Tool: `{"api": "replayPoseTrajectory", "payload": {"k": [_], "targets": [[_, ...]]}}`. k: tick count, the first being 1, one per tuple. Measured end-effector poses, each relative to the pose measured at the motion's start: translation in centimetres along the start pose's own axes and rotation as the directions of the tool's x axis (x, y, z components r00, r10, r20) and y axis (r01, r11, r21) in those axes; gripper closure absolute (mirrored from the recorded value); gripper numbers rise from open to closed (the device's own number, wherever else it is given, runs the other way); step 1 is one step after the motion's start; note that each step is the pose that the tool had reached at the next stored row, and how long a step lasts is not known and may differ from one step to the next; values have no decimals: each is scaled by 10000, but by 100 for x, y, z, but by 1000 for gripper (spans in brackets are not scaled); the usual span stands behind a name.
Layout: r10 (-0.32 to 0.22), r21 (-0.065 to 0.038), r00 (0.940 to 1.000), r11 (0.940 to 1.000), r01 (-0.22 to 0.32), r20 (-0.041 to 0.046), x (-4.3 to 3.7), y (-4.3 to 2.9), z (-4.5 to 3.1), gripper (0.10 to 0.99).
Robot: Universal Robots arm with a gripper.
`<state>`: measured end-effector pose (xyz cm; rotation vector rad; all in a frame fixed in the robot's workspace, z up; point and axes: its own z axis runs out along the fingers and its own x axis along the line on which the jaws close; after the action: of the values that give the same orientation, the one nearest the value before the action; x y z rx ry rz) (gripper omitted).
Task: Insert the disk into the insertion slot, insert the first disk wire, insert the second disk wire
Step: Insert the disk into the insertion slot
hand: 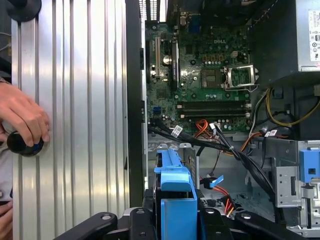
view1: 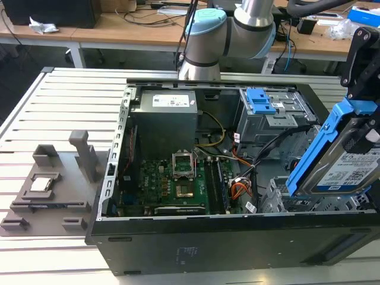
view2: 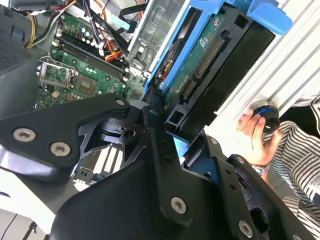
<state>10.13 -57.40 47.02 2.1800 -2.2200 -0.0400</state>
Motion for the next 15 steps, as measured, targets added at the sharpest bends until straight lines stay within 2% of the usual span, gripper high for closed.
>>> {"api": "replayPoseTrajectory", "payload": {"k": [15], "targets": [[0, 0, 10000, 10000, 0, 0, 0, -5, 124, 722]]}}
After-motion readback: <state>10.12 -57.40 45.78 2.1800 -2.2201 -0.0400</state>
